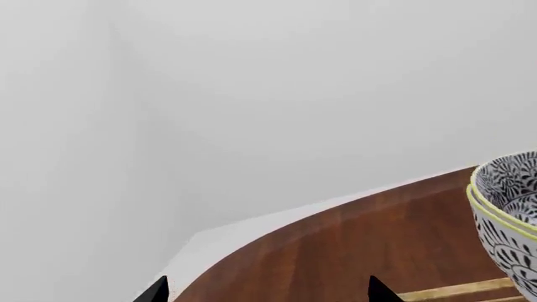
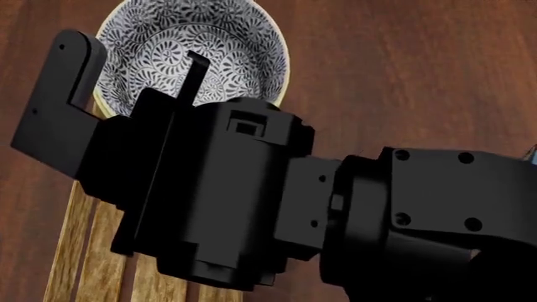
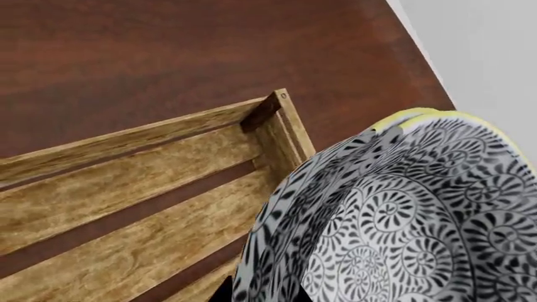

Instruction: Stack the left bowl on the right bowl and place them in the tray.

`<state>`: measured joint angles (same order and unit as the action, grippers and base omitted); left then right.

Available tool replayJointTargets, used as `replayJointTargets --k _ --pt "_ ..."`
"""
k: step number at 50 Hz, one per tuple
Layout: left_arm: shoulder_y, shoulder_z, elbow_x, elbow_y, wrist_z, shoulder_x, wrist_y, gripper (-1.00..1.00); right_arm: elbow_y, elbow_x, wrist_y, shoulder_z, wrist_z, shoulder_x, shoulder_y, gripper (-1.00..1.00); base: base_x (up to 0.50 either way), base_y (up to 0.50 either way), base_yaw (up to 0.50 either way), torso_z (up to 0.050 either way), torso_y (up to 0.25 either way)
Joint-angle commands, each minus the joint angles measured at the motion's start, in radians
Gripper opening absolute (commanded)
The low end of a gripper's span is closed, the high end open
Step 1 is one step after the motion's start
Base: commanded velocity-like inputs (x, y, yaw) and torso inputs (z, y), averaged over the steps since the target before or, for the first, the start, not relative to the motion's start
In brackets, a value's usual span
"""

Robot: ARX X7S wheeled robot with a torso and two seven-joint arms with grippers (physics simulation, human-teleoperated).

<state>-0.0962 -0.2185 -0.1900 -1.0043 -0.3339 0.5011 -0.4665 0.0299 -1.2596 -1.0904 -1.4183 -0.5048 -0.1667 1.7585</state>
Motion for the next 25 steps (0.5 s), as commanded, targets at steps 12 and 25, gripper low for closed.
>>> replayJointTargets --k 12,25 --pt "-0.013 -0.015 -0.015 0.000 -0.009 0.008 0.013 1.00 -0.056 0.089 0.038 -0.031 0.058 0.069 -0.032 -1.00 0.00 0.00 0.00 0.001 0.001" --pt "-0.006 0.002 -0.011 0.007 -0.014 0.014 0.015 1.00 -0.078 0.106 0.056 -0.058 0.069 0.097 -0.066 -1.00 0.00 0.00 0.00 0.000 0.002"
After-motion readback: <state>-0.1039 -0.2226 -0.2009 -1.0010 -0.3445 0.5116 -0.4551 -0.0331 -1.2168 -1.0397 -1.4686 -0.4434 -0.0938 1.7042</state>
